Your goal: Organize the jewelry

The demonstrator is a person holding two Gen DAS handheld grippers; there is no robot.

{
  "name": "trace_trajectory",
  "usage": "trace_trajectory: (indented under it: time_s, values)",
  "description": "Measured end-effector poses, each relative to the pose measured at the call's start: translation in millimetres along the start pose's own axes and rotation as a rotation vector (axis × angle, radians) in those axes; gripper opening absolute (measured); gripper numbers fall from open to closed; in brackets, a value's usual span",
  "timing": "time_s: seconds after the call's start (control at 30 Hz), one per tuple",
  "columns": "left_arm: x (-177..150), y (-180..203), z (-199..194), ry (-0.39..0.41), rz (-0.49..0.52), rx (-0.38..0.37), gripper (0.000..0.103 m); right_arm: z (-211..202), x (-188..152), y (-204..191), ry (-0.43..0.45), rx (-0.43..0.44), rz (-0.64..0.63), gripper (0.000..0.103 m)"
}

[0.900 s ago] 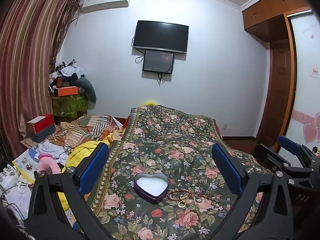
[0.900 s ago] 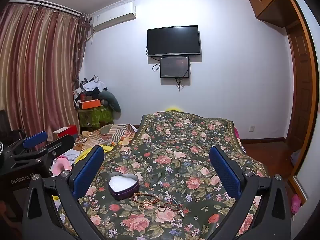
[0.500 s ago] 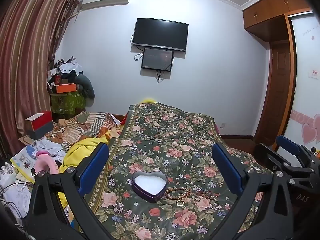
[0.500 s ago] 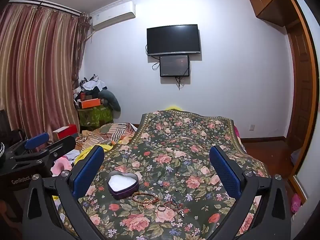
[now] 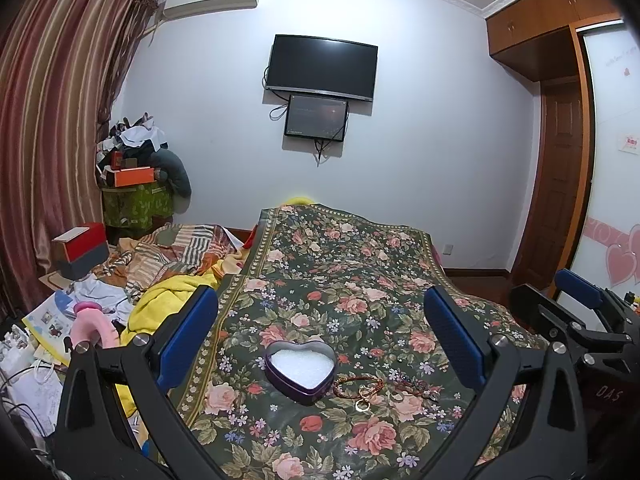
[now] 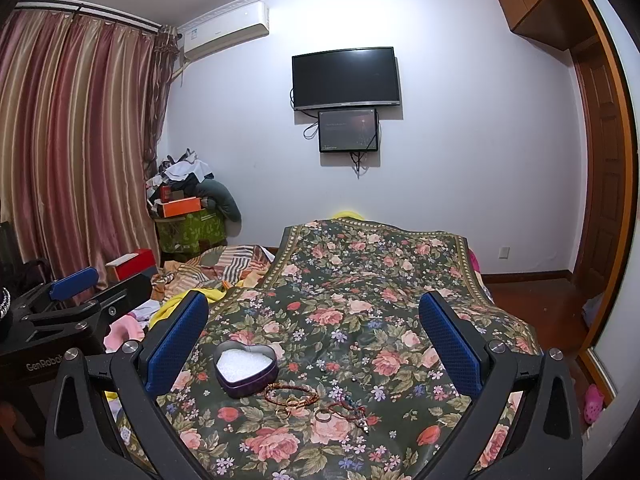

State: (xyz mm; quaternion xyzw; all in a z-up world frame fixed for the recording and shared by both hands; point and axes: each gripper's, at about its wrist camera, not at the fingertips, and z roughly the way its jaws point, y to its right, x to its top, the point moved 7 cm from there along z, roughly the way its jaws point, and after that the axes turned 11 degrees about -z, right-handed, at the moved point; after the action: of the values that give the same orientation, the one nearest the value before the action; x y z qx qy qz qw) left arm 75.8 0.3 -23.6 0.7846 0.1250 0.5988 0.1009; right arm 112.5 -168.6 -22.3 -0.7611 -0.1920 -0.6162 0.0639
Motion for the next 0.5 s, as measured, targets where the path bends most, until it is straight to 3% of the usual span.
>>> trace_trajectory:
  time_s: [0.5]
  values:
    - [-2.3,-1.6,1.4,-0.005,0.0,-0.002,0.103,-0.3,0.5,0.5,-0.003,0.002,0.002,0.103]
